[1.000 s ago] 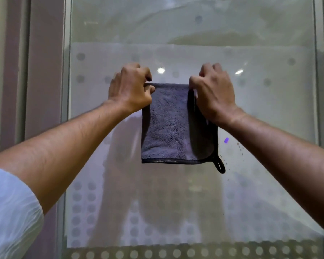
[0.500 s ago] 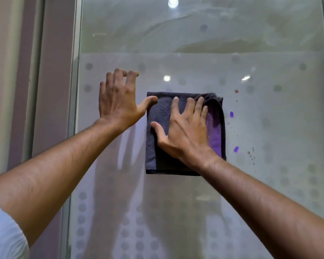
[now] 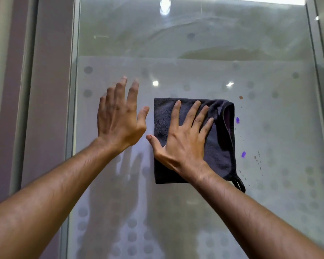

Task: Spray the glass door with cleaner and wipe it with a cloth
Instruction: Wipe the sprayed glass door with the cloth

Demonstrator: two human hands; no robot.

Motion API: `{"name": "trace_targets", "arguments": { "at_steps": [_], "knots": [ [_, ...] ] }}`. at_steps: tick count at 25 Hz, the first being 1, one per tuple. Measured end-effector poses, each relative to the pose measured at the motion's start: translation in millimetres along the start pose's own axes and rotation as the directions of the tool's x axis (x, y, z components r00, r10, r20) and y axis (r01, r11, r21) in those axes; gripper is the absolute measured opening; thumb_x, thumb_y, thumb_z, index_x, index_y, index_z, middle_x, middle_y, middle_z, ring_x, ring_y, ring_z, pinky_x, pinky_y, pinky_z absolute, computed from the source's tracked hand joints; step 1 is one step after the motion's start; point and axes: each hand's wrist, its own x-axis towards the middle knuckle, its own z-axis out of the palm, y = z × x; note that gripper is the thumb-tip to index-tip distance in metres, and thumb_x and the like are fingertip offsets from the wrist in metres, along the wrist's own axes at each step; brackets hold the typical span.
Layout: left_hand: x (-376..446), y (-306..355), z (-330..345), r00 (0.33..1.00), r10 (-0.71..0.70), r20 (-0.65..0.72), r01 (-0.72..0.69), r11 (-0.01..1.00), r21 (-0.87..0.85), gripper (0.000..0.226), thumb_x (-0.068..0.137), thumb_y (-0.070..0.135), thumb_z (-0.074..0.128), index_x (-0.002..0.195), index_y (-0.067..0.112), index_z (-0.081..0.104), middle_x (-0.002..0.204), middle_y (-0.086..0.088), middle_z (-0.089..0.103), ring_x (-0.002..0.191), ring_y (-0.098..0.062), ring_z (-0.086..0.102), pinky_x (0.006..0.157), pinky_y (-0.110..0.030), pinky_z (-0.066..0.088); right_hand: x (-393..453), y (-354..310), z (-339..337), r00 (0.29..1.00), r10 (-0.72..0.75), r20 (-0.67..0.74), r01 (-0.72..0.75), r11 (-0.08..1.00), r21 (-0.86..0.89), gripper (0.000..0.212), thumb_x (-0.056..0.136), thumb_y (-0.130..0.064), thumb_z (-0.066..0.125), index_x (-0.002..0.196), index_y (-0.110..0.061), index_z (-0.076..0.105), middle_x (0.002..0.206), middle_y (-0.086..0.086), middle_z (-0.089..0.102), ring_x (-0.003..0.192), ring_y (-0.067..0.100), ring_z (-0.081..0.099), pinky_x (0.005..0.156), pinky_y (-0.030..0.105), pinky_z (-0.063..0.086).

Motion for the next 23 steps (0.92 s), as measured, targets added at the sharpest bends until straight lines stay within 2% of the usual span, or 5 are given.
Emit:
{"name": "trace_targets", "arguments": {
  "at_steps": [3, 6, 16, 20, 23],
  "knots": [
    [-19.8, -7.0, 13.8, 0.996, -0.016, 0.086, 0.02, 0.999, -0.038, 0.071, 0.096, 0.044, 0.038, 0.156, 0.017, 0.013, 0.164, -0.013, 0.007, 0.151, -0.03, 0.007, 0.12, -0.045, 0.011, -2.4, 1.2, 7.4, 0.999, -0.01, -0.045, 0.01, 1.0, -0.011, 0.089, 0.086, -0.061, 0.032, 0.156, -0.011, 0.01, 0.155, 0.039, 0.001, 0.144, 0.054, -0.006, 0.111, 0.07, 0.004],
    [-26.9, -11.9, 22.8, 0.992, 0.013, 0.127, -0.011, 1.0, -0.02, 0.073, 0.096, 0.05, 0.023, 0.157, 0.019, -0.003, 0.164, -0.009, -0.011, 0.151, -0.023, -0.012, 0.122, -0.039, -0.006, -6.7, 18.7, 10.7, 0.989, -0.135, -0.056, 0.133, 0.99, -0.045, 0.081, 0.086, -0.051, 0.033, 0.155, -0.011, 0.018, 0.157, 0.035, 0.007, 0.146, 0.049, 0.0, 0.115, 0.067, 0.006],
    [-26.7, -9.5, 24.1, 0.988, 0.009, 0.154, -0.01, 1.0, 0.006, 0.074, 0.096, 0.051, 0.019, 0.155, 0.019, -0.011, 0.163, -0.01, -0.018, 0.15, -0.023, -0.018, 0.122, -0.041, -0.008, 44.7, 59.0, -5.8, 0.982, 0.063, -0.179, -0.038, 0.989, 0.141, 0.065, 0.092, -0.041, 0.034, 0.154, -0.019, 0.027, 0.162, 0.017, 0.015, 0.15, 0.034, 0.004, 0.119, 0.058, -0.002],
    [-27.1, -10.0, 24.3, 0.989, 0.005, 0.15, -0.005, 1.0, 0.004, 0.073, 0.096, 0.05, 0.02, 0.156, 0.019, -0.009, 0.163, -0.009, -0.016, 0.15, -0.023, -0.016, 0.122, -0.04, -0.008, 55.9, 38.4, -6.7, 0.961, -0.228, -0.156, 0.244, 0.965, 0.099, 0.065, 0.091, -0.04, 0.04, 0.151, -0.017, 0.035, 0.16, 0.019, 0.022, 0.149, 0.034, 0.014, 0.12, 0.055, 0.005],
    [-27.4, -10.2, 25.0, 0.99, 0.002, 0.144, 0.0, 1.0, -0.014, 0.073, 0.096, 0.05, 0.02, 0.156, 0.02, -0.008, 0.164, -0.008, -0.015, 0.15, -0.021, -0.016, 0.122, -0.039, -0.008, 20.6, 56.8, -1.4, 0.858, -0.508, -0.08, 0.512, 0.858, 0.046, 0.068, 0.088, -0.035, 0.045, 0.152, -0.014, 0.032, 0.161, 0.017, 0.018, 0.15, 0.031, 0.012, 0.121, 0.05, 0.012]
  ]
}}
